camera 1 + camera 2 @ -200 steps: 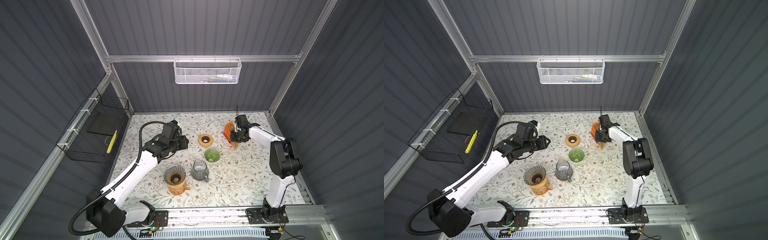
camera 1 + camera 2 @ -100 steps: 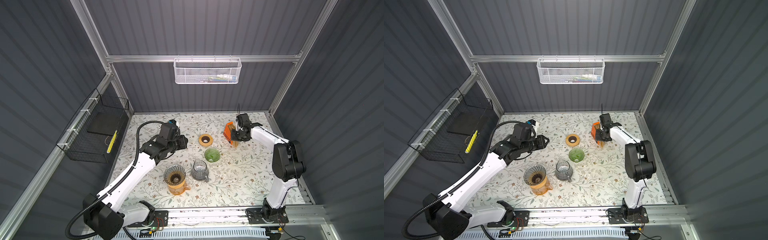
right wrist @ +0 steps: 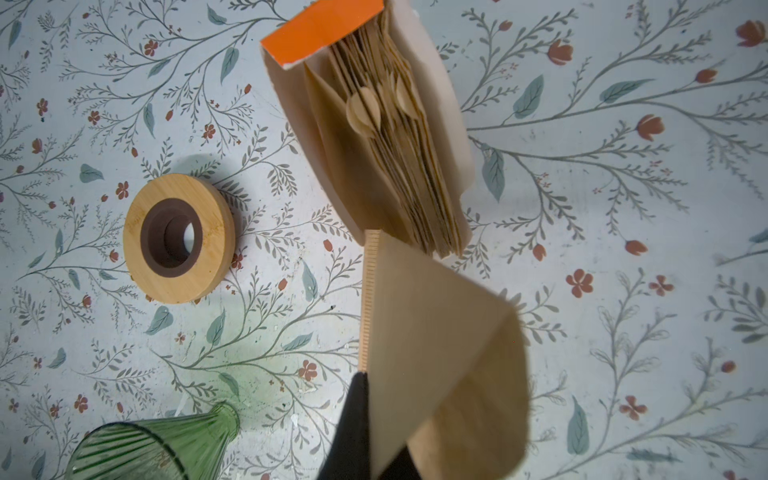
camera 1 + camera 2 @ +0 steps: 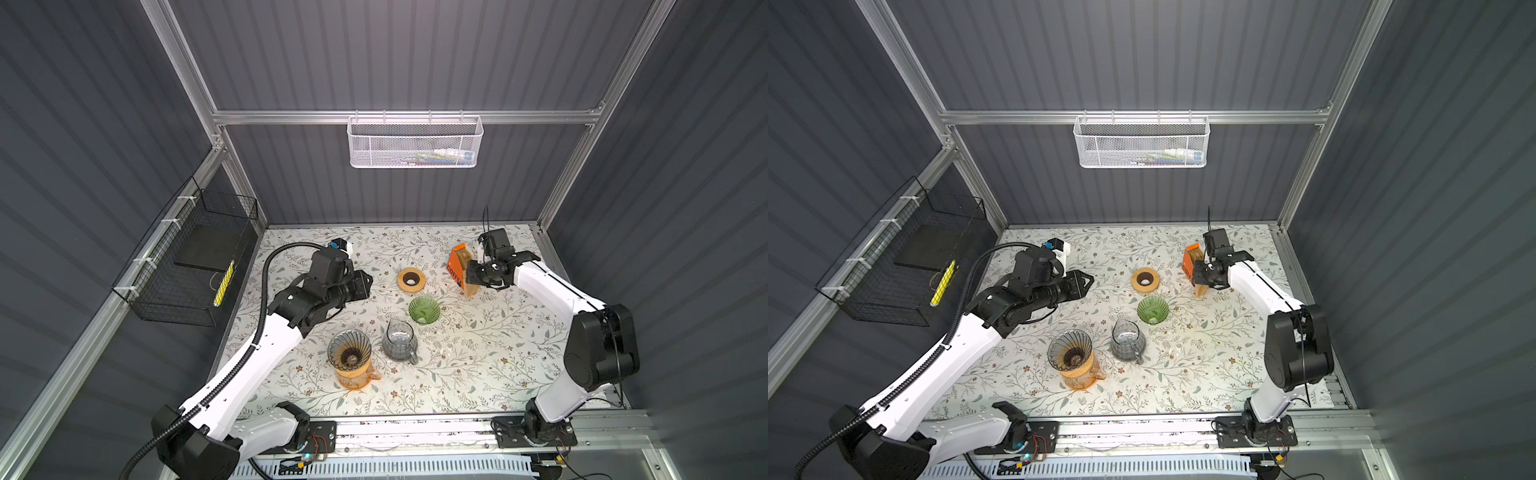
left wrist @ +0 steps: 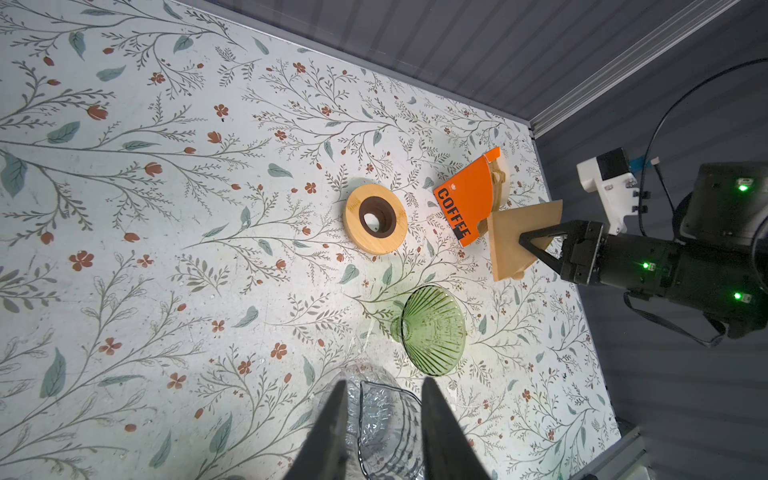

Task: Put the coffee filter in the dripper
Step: 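Pull one brown paper filter out of the box with the right gripper, then carry the brown filter over the clear glass dripper with the right gripper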

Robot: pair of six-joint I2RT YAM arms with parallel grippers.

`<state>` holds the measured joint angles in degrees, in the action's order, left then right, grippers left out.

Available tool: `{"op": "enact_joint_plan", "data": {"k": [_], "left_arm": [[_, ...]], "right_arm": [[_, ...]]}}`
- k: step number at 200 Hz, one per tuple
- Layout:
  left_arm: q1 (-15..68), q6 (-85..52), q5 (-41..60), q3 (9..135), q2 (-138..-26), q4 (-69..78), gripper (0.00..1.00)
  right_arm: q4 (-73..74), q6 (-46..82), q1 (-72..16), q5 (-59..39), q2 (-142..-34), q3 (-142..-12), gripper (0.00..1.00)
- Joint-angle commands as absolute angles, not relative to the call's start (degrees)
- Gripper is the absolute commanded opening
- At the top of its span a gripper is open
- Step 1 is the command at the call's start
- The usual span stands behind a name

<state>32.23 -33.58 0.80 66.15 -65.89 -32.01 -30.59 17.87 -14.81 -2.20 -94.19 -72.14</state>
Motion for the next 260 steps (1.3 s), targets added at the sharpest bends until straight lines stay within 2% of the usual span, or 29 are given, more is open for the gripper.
{"op": "enact_joint_plan", "data": {"k": [1,62,129,164,203,260], "left_arm": [[32.3,-33.3,-0.1,64.6,-64.1,-33.6,0.31],[32.3,-32.8,-2.6,63.6,-61.1,-38.6,0.31],[32.4,-34.9,-15.4,70.5,-57.0,-59.9,0.27],[32.4,-38.7,-17.5,71.8,-52.0,-68.3,0.27],[32.4,-40.6,-18.3,75.0,-50.0,-79.5,0.27],[32.3,-41.1,-17.3,79.8,-49.0,-87.5,0.28]], "right_arm": [[-32.5,18.8,-15.4,-1.8,-91.7,-70.3,0.00],[-38.5,19.0,-19.1,0.0,-84.6,-70.1,0.00],[-46.0,17.7,-31.9,-0.6,-77.0,-79.9,0.00],[-52.7,15.5,-40.0,-0.8,-79.8,-89.1,0.00],[-57.1,14.5,-48.6,-5.7,-83.7,-95.5,0.00],[-60.1,13.6,-60.5,-7.2,-94.4,-105.2,0.00]]}}
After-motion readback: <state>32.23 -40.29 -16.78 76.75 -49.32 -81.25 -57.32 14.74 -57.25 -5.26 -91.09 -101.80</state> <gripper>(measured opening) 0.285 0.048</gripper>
